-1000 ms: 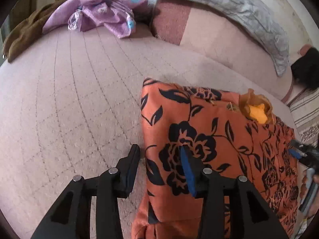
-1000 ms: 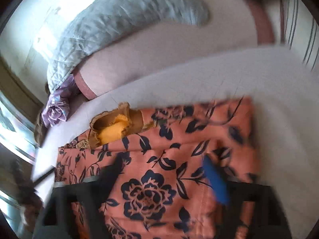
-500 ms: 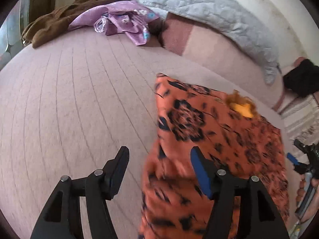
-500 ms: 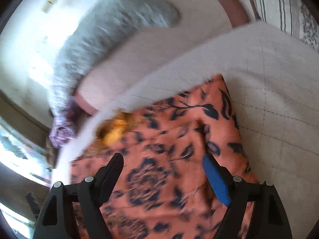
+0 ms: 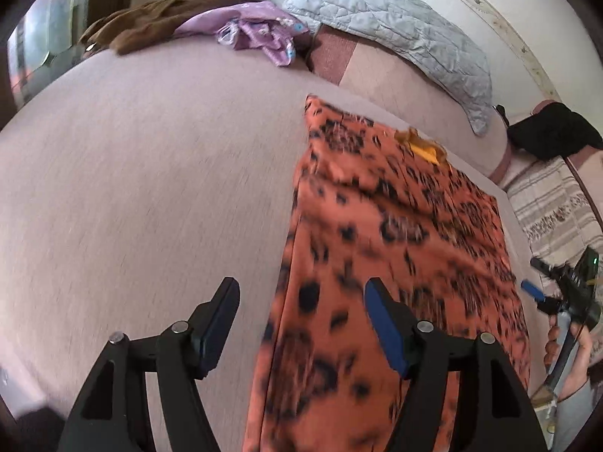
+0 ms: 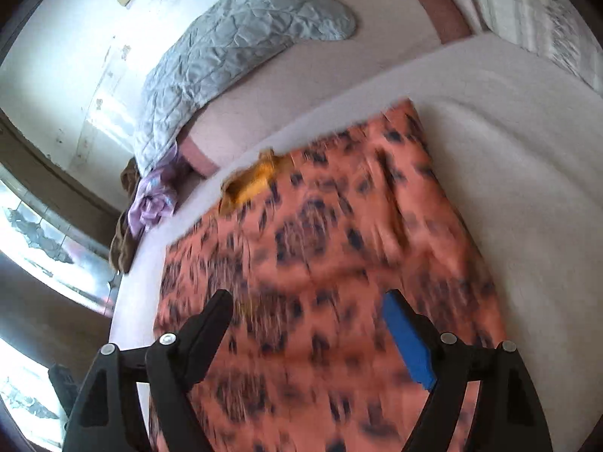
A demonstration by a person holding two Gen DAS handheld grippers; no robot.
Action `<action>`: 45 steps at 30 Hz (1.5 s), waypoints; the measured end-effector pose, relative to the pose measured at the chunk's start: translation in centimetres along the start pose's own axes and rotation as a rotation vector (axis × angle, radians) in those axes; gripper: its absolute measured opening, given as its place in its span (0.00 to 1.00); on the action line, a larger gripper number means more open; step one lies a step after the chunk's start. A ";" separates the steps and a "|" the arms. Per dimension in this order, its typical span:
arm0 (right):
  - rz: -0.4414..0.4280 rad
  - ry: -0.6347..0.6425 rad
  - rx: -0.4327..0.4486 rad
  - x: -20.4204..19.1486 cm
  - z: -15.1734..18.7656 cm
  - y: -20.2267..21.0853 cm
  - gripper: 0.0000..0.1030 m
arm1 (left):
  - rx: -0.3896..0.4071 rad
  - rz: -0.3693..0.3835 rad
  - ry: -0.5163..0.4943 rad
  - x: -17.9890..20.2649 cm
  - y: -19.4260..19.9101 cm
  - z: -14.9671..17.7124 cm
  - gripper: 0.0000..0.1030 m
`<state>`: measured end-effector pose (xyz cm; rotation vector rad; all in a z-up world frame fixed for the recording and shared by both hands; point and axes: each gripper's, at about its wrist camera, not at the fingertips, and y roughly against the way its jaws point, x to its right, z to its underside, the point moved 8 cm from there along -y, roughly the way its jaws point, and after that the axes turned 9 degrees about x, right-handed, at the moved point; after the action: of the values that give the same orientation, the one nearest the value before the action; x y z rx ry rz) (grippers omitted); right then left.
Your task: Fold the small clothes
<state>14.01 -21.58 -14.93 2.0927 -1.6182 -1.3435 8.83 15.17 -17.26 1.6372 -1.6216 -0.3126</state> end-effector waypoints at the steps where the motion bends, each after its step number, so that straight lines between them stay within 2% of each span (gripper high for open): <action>1: 0.014 -0.001 -0.011 0.5 0.8 0.6 0.82 | -0.004 -0.001 0.001 -0.1 0.2 0.6 0.70; 3: 0.059 -0.003 -0.022 2.4 3.5 3.5 0.82 | -0.022 -0.004 0.007 -0.6 1.3 2.6 0.70; 5: 0.106 0.004 -0.034 3.7 5.2 3.8 0.82 | -0.048 -0.003 0.006 -0.9 1.7 4.3 0.70; 8: 0.162 0.027 -0.054 6.7 8.3 7.6 0.82 | -0.052 -0.009 0.023 -1.2 2.5 5.8 0.70; 13: 0.166 -0.031 -0.080 9.5 12.4 10.7 0.82 | -0.075 -0.031 0.002 -1.0 2.5 7.6 0.70; 16: 0.164 -0.060 -0.067 9.9 13.6 11.2 0.81 | -0.070 -0.054 -0.030 -0.9 2.5 7.8 0.70; 17: 0.155 -0.069 -0.051 9.7 13.6 11.5 0.77 | -0.075 -0.069 -0.030 -0.9 2.5 7.8 0.70; 18: 0.149 -0.076 -0.041 9.6 13.6 11.6 0.69 | -0.072 -0.084 -0.020 -0.9 2.8 7.7 0.70; 20: 0.153 -0.070 -0.049 9.1 13.8 11.5 0.61 | -0.041 -0.081 0.003 -0.9 3.6 7.4 0.70; 22: 0.154 -0.053 -0.053 8.5 14.0 11.3 0.61 | -0.032 -0.070 0.000 -0.5 3.8 7.4 0.70; 25: 0.184 -0.058 -0.069 9.0 14.3 10.8 0.61 | -0.090 -0.102 -0.028 -0.8 2.5 8.4 0.68; 27: 0.186 -0.055 -0.070 9.0 14.1 10.7 0.59 | -0.070 -0.136 -0.063 -0.8 2.6 8.5 0.50; 28: 0.188 -0.047 -0.070 8.8 14.1 10.7 0.55 | -0.075 -0.136 -0.072 -0.8 2.6 8.4 0.27; 29: 0.190 -0.040 -0.072 8.8 14.1 10.7 0.40 | -0.084 -0.130 -0.070 -0.9 2.6 8.3 0.11; 30: 0.198 -0.034 -0.079 8.8 14.1 10.7 0.33 | -0.083 -0.124 -0.057 -1.1 2.8 8.2 0.08; 34: 0.209 -0.048 -0.075 8.8 13.9 11.1 0.32 | -0.045 -0.104 -0.037 -0.9 3.7 7.7 0.08; 36: 0.209 -0.048 -0.064 8.8 13.5 11.3 0.38 | -0.055 -0.124 -0.056 -0.9 3.2 8.0 0.21; 37: 0.217 -0.063 -0.078 9.3 13.7 11.1 0.43 | -0.073 -0.136 -0.060 -0.9 2.8 8.3 0.43; 38: 0.214 -0.076 -0.083 9.7 13.7 10.8 0.53 | -0.078 -0.130 -0.056 -0.9 2.6 8.5 0.50; 40: 0.201 -0.086 -0.074 9.7 13.8 10.8 0.54 | -0.061 -0.131 -0.070 -0.7 2.5 8.6 0.51; 41: 0.206 -0.073 -0.073 9.6 13.8 10.8 0.53 | -0.068 -0.140 -0.096 -0.6 2.4 8.7 0.46; 42: 0.208 -0.070 -0.076 9.5 13.9 10.8 0.44 | -0.067 -0.140 -0.107 -0.5 2.3 8.8 0.34; 43: 0.209 -0.074 -0.078 9.5 13.9 10.8 0.30 | -0.082 -0.132 -0.111 -0.5 2.1 8.9 0.05; 44: 0.203 -0.079 -0.089 9.5 14.0 10.7 0.11 | -0.091 -0.113 -0.095 -0.4 2.1 9.0 0.05; 45: 0.184 -0.103 -0.101 9.5 14.0 10.7 0.11 | -0.077 -0.094 -0.063 -0.5 2.6 8.6 0.05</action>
<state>-3.52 -28.66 -21.60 1.7970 -1.6973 -1.4585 1.14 12.91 -21.30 1.6625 -1.5628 -0.4731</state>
